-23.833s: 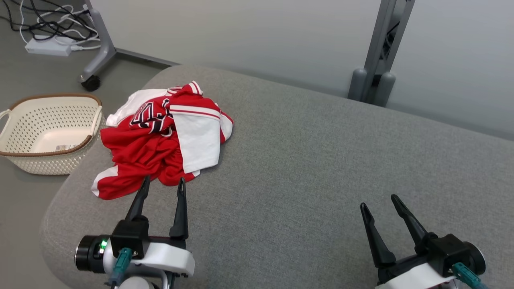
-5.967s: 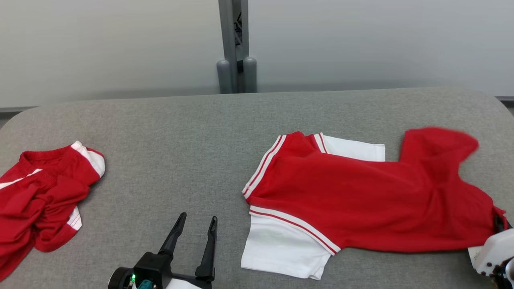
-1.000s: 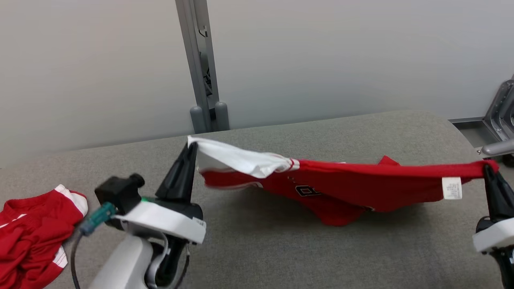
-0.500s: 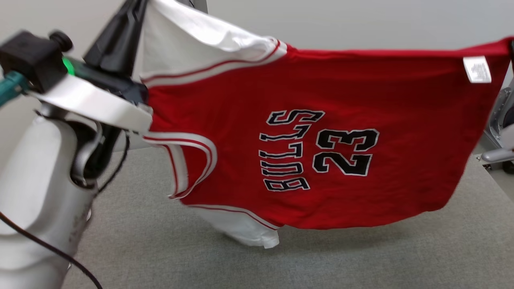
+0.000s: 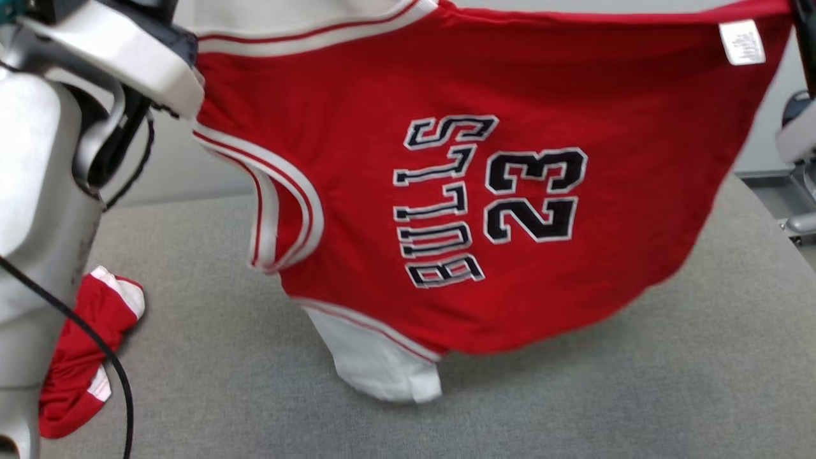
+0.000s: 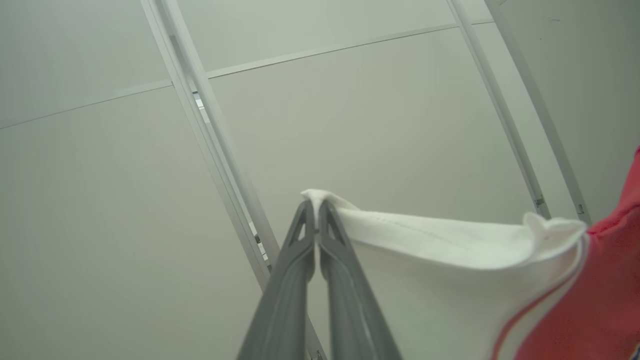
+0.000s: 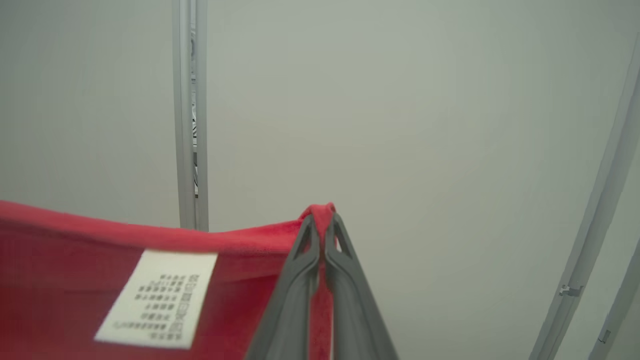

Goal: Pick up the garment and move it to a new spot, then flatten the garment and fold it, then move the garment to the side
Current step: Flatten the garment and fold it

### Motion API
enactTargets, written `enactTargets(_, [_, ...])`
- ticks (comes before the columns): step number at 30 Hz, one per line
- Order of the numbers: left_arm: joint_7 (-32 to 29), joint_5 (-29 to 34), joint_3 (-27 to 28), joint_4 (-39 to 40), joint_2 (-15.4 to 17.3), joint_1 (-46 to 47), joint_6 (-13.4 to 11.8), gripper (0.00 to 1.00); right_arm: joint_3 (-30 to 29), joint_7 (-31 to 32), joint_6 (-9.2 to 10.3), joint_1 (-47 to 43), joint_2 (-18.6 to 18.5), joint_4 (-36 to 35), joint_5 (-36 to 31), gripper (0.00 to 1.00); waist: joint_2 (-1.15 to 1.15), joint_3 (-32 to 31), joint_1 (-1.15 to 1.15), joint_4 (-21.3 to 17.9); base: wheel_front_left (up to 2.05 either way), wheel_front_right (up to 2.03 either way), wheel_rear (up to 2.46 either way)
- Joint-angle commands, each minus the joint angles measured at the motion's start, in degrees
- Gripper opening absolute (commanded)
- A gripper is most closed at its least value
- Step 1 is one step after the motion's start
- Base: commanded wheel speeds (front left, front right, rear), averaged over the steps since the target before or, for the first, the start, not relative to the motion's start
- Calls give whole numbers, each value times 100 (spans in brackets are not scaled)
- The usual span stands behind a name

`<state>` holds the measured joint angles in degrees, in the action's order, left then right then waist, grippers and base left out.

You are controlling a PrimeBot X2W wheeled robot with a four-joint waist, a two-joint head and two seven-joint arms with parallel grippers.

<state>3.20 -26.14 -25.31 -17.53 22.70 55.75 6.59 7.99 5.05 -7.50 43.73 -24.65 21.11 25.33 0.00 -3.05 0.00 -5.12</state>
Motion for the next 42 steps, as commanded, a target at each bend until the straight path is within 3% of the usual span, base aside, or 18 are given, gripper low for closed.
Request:
enactTargets(1, [151, 133, -141, -408, 37, 410, 42, 0, 188, -14, 2, 429, 95, 370, -97, 0, 0, 339, 0, 7, 0, 0, 0])
enactTargets(6, [705, 561, -444, -1056, -9, 1413, 78, 0, 424, -214, 3, 1374, 177, 1134, -336, 0, 0, 1024, 0, 27, 0, 0, 0])
enactTargets(13, [1193, 1439, -667, -2162, -260, 3094, -93, 0, 507, -1167, 3, 3175, 730, 2583, -766, 0, 0, 2084, 0, -94, 0, 0, 0])
enactTargets(18, [1189, 2050, -575, -1705, -249, 3892, -385, 0, 379, -1891, 2, 4269, 1052, 3311, -1131, 0, 0, 2747, 0, -229, 0, 0, 0])
enactTargets(23, [1192, 2257, -462, -1098, -239, 4181, -368, 0, 180, -2038, 2, 4874, 1123, 3462, -1476, 0, 0, 3378, 0, -202, 0, 0, 0])
enactTargets(31, [1194, 2006, -210, -369, -234, 3168, -168, 0, -187, -2028, 2, 4097, 1072, 3310, -1659, 0, 0, 3759, 0, 73, 0, 0, 0])
enactTargets(42, [1195, 1102, 232, 376, -302, 405, 25, 0, -301, -2029, 3, 1937, 730, 2880, -898, 0, 0, 2776, 0, 349, 0, 0, 0])
